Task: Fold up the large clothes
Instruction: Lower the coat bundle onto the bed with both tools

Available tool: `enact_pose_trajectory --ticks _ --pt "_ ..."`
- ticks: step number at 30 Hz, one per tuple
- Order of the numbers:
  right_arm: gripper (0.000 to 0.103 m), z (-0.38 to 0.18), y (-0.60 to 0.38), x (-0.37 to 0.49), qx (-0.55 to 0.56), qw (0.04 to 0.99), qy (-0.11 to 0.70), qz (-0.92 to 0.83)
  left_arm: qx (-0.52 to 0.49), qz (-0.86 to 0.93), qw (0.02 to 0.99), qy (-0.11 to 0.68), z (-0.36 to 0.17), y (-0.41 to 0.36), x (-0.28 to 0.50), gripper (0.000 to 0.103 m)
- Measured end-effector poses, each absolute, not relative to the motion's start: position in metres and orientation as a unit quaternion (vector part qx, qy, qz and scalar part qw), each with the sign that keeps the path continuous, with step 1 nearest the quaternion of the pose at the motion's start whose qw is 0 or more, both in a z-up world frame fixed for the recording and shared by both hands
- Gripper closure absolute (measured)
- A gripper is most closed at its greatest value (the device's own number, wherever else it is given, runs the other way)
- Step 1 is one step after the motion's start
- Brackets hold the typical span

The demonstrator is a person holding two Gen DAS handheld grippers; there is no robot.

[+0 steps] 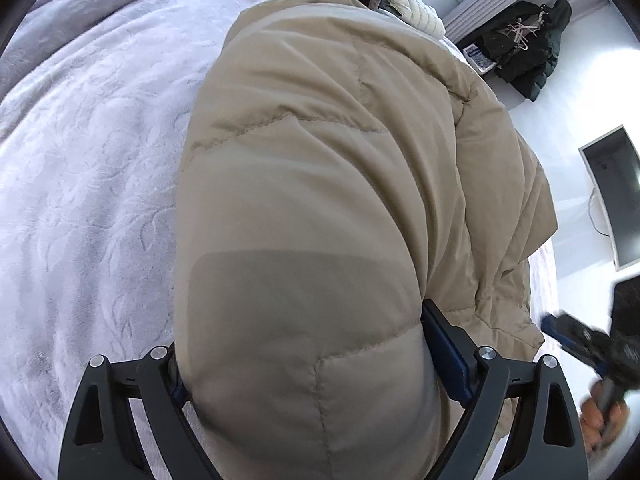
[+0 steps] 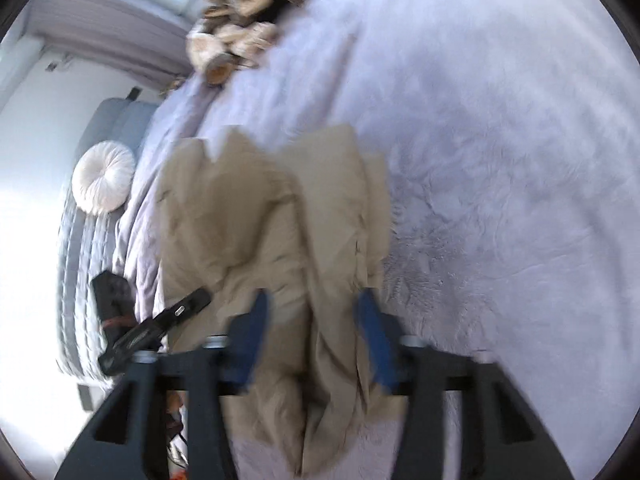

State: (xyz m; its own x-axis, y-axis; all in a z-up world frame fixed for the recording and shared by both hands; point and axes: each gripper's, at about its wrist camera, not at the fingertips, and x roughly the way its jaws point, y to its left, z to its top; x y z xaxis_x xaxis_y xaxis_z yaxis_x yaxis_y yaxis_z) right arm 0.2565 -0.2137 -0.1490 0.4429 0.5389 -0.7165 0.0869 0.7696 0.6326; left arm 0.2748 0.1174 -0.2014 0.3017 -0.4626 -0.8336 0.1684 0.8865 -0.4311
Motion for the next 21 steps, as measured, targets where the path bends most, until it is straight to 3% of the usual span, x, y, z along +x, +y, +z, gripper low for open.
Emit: enact_pose_trajectory --ticks 2,4,10,16,21 --pt "0.084 -0.138 -0.197 0.245 0.295 0.792 0.508 0.166 -0.128 -0.181 0.804 0.552 -0.194 0.119 0.271 0.01" --pt "0.086 -0.139 -0.177 0.242 0.267 0.789 0.526 0.173 -0.122 -0.163 0.816 0.541 -0.179 0.102 0.271 0.01" --pt "0.096 -0.194 -0.171 0.217 0.235 0.771 0.575 0.138 -0.107 -0.141 0.842 0.51 -0.147 0.109 0.226 0.01" --pt "0.098 -0.244 -0.175 0.216 0.261 0.742 0.607 0.113 -0.078 -0.138 0.834 0.528 -0.178 0.09 0.185 0.01" --pt "0.096 -0.195 -0.184 0.211 0.242 0.771 0.576 0.123 -0.079 -0.122 0.838 0.527 -0.182 0.09 0.189 0.01"
